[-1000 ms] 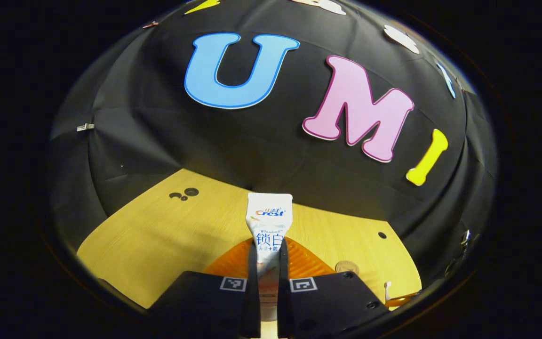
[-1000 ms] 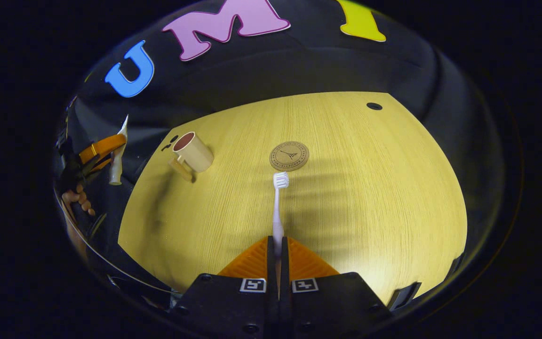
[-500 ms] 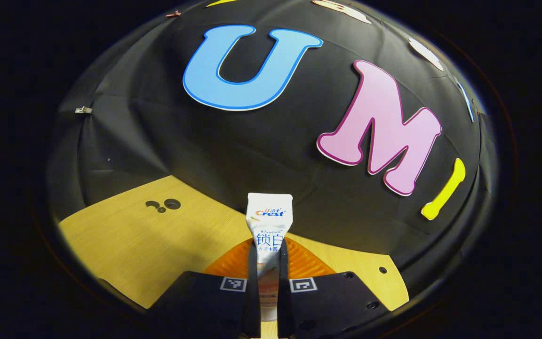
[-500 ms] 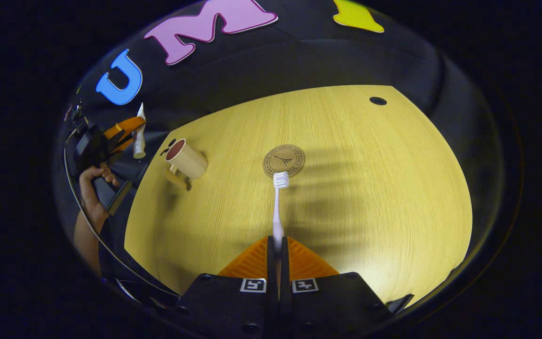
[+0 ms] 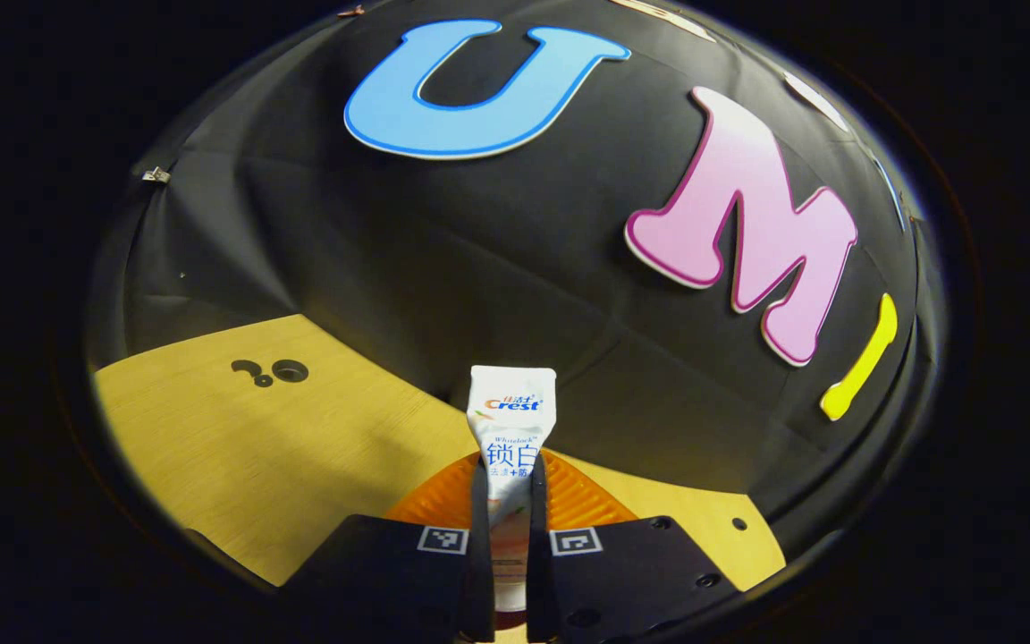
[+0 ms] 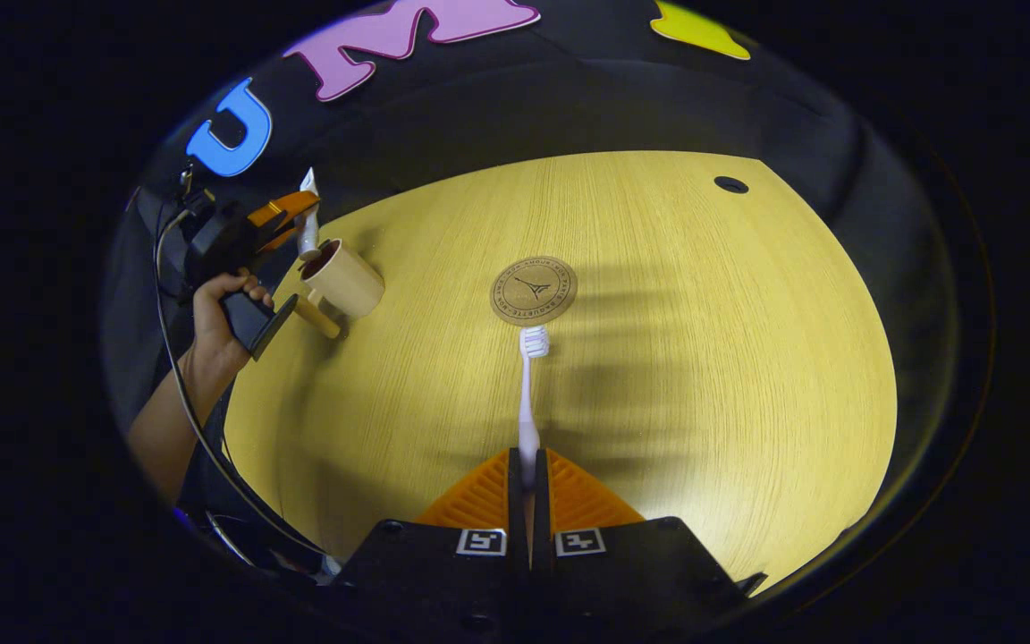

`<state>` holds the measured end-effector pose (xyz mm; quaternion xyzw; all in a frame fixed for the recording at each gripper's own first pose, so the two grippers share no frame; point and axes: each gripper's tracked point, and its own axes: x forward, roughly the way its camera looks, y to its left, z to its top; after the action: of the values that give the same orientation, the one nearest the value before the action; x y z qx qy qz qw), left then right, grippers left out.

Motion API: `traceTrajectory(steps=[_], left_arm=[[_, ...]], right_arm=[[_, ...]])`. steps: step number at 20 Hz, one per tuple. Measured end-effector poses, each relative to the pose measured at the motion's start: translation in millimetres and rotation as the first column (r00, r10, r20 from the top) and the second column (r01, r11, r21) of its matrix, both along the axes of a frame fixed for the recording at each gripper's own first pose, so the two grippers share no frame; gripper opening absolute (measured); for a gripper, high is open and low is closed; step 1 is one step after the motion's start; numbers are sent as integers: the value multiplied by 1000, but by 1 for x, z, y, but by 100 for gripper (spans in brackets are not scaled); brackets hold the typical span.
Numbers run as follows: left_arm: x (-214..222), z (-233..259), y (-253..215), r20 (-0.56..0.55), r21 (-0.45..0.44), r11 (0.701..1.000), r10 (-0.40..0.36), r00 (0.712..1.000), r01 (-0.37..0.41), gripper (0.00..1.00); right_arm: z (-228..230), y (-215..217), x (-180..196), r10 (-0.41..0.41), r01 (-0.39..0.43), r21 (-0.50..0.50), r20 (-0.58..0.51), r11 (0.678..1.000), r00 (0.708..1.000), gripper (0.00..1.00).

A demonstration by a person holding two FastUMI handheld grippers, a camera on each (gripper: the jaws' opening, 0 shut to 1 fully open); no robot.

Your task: Put the toothbrush and toothpaste on the desktop into the cup, then pick up the cup and place it on the coaster on the desktop.

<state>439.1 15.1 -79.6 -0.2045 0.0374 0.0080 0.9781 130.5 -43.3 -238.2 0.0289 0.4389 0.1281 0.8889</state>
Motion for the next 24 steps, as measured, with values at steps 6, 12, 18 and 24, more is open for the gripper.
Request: traceTrajectory(steps=[6, 12, 18, 24], left_arm=[[-3, -22, -3, -66, 19, 1000, 7, 998, -6, 27], [-63, -2, 7, -110, 112, 993, 35, 993, -23, 98], [-175, 9, 25, -120, 237, 970, 73, 990, -43, 98], [-260, -29, 23, -188, 213, 977, 46, 981, -5, 98]], right_arm=[[-2, 9, 4, 31, -31, 4, 17, 1000, 999, 5], [9, 33, 18, 84, -90, 59, 93, 994, 992, 5], [46, 70, 48, 80, -110, 148, 197, 983, 977, 5], [98, 128, 88, 134, -192, 142, 343, 971, 930, 5]])
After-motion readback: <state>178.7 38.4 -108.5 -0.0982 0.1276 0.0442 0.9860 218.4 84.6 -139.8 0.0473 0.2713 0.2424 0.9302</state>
